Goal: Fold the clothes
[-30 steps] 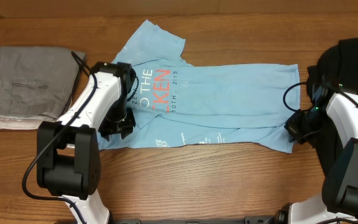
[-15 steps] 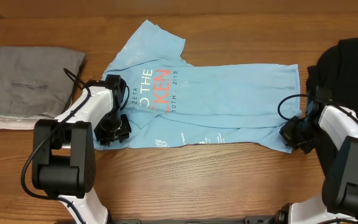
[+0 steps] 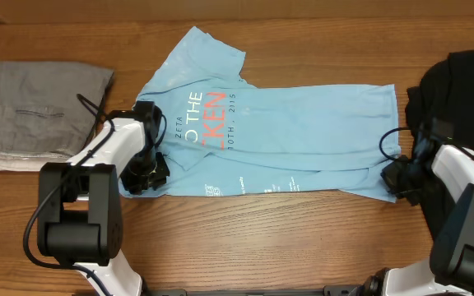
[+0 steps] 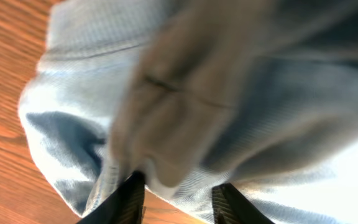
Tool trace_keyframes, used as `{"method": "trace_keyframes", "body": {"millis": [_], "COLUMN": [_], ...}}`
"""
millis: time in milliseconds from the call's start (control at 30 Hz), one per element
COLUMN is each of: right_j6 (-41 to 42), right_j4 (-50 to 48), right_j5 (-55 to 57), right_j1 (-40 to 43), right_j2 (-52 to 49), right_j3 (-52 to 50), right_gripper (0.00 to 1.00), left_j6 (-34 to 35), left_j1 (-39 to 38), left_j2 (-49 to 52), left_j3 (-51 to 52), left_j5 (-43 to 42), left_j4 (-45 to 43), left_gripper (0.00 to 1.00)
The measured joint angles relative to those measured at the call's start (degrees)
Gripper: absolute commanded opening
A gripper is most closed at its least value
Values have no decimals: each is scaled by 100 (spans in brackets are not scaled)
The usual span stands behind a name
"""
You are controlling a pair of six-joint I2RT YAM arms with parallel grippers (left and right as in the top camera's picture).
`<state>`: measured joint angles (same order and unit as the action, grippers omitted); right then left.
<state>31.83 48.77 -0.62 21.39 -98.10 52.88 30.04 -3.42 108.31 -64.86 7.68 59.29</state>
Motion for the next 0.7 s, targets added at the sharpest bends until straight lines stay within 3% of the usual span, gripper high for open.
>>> {"method": "trace_keyframes", "body": {"millis": [700], "right_j6": [55], "right_j4": [74], "right_j5": [87], "right_j1": [350], "right_j2": [-70], "right_j3": [92], "right_gripper": [4], "left_j6": [2], "left_j1": [203], "left_j2": [0], "left_j3": [50], "left_j5": [369], "left_j4": [50], "left_gripper": [32]}}
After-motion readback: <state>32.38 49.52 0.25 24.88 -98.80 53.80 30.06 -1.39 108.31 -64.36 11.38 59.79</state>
